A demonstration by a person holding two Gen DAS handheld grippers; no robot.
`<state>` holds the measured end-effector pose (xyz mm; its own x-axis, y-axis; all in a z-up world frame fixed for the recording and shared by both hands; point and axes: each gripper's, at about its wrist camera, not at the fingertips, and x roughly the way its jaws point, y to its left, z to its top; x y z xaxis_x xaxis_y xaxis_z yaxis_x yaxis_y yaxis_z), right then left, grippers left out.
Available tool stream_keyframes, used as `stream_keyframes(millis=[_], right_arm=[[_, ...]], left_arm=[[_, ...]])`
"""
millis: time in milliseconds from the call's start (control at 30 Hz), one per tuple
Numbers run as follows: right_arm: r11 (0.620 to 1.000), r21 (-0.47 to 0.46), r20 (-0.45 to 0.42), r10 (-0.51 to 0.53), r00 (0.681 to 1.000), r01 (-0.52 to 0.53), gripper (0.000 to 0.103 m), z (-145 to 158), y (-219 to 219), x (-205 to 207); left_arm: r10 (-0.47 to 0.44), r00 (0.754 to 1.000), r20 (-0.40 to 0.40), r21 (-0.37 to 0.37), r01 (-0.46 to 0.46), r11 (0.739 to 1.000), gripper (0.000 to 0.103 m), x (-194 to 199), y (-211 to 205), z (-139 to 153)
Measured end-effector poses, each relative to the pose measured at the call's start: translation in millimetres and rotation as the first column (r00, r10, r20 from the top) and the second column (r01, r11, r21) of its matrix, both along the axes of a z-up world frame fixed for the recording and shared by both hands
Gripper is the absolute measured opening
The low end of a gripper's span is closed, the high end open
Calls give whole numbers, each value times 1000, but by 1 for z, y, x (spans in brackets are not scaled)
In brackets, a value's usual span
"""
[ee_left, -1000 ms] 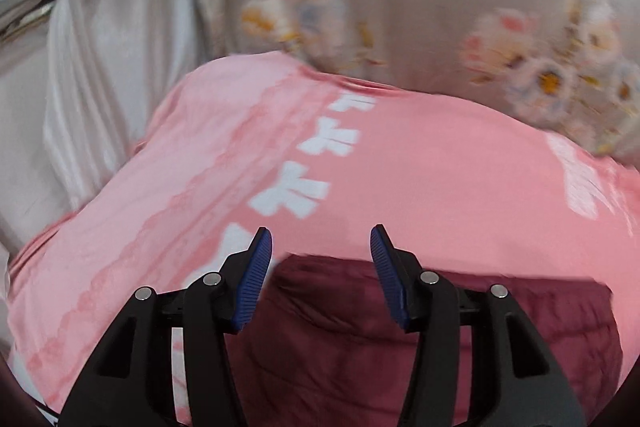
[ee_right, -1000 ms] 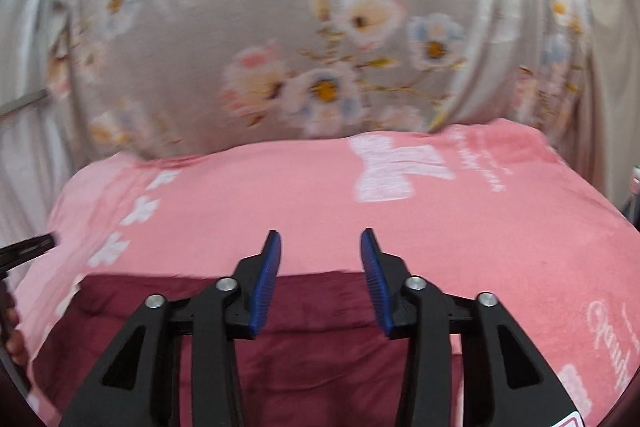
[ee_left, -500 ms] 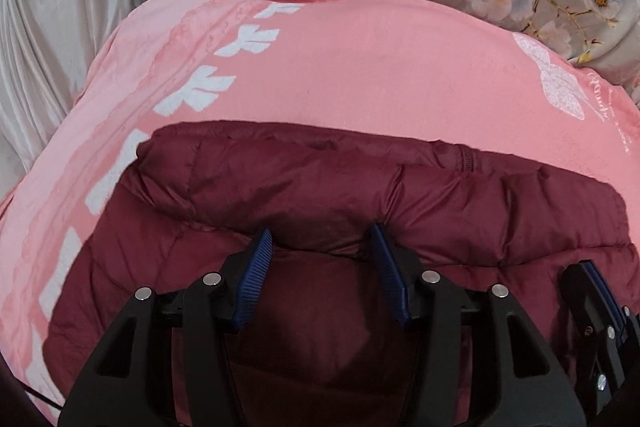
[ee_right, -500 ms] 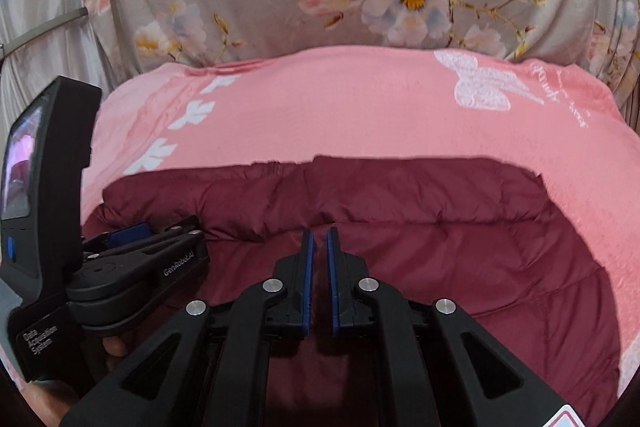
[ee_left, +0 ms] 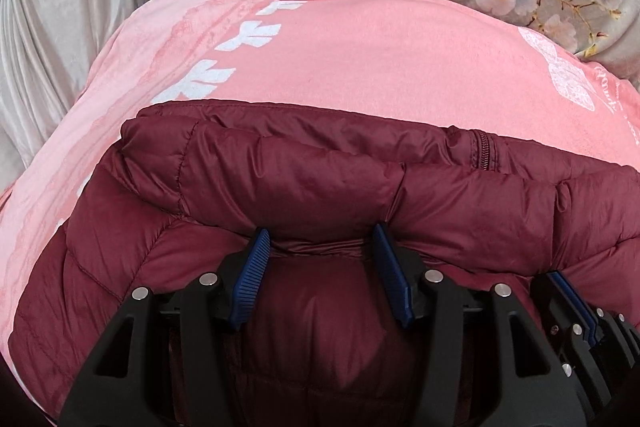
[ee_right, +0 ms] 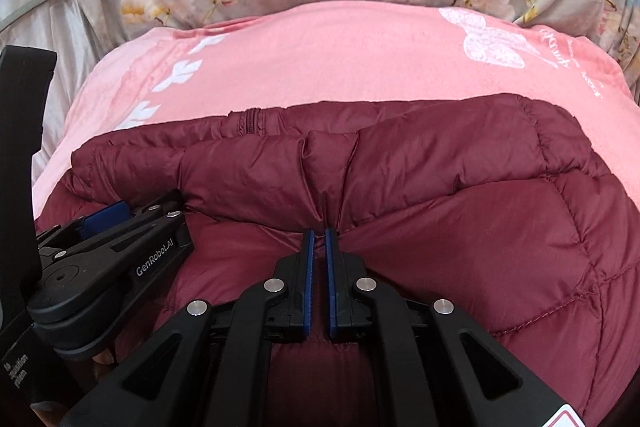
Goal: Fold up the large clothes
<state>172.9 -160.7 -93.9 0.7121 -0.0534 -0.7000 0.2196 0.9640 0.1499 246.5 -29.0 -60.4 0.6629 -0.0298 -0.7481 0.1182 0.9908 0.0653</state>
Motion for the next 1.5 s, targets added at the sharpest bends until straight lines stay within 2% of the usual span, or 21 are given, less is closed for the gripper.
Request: stream_keyframes(millis=[233,400,500,533,600,700,800,933,1067,1167,1500], right_arm=[[1000,16,-28,10,1000,-10,3,-5,-3,7],[1000,23,-20,12,1000,-12,4,-4,-4,6],[999,50,45,-5,999,3,7,12,-6,-15],[998,55,71,-4,997,0,12,19,-5,-26],[998,50,112,23,993,-29,13,35,6,-51],[996,31,137,80,987,-85,13,44,29,-82],[993,28,117,110,987,-114,13,34,46,-94],[994,22,55,109,993,-110,13,13,57,-93],[995,12,33,101,994,-102,11,2,56,-92],[995,22,17,101,995,-102,11,-2,54,-89],[994,34,-3,103,995,-103,11,-6,52,-86]], left_arm=[[1,1000,13,57,-2,998,52,1,-9,-5],[1,1000,16,55,-2,999,53,0,-9,-5],[-4,1000,0,-29,4,1000,53,-4,6,3],[1,1000,-5,-53,-2,999,53,-10,15,8],[19,1000,6,-96,-18,995,53,-29,34,21],[44,999,32,-107,-41,993,53,-61,61,31],[67,998,-11,-123,-68,990,53,-73,78,21],[60,998,0,-69,-60,996,53,-83,75,10],[63,998,25,-39,-62,997,54,-89,70,0],[63,997,43,-13,-63,998,54,-91,66,-6],[58,998,28,33,-59,998,54,-86,62,-12]])
